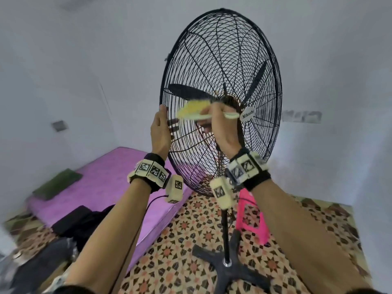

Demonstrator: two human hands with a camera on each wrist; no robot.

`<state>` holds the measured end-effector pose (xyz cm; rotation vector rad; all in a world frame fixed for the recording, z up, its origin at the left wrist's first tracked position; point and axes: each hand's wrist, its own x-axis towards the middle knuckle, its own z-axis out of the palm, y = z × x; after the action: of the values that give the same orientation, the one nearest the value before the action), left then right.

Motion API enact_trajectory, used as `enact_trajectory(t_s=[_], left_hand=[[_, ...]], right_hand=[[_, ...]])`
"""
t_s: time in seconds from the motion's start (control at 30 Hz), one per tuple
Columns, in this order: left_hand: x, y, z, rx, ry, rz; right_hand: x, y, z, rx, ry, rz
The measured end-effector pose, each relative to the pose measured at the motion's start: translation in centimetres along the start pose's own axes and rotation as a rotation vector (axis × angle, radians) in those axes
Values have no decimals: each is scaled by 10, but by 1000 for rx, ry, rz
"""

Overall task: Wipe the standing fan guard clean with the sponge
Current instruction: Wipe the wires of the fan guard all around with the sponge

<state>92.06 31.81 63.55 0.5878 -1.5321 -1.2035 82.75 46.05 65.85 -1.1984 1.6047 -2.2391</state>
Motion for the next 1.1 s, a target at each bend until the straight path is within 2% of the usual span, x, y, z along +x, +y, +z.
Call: enact_trajectory(t_s=[0.13, 0.3, 0.37, 0.5, 0.53, 0.7, 0.9, 1.1], left_hand=[[1, -6, -5, 16, 35, 13], [10, -21, -4, 74, 33, 0], [9, -20, -3, 82, 49, -13], [-3, -5, -7, 66, 53, 6], [-4, -4, -8, 48, 56, 13], [-4, -2, -5, 57, 35, 34], [-2, -9, -7, 31, 49, 41], [0, -9, -4, 43, 54, 53]], right_hand=[[-43, 25, -10, -112, -98, 136], [15, -14, 2, 53, 49, -13], [15, -13, 4, 30, 62, -15], [-25, 17, -12, -162, -156, 149], [-25, 19, -17, -155, -173, 179], [33, -3, -29, 23, 100, 56], [-22, 36, -35, -123, -14, 164], [32, 5, -27, -12, 55, -25]])
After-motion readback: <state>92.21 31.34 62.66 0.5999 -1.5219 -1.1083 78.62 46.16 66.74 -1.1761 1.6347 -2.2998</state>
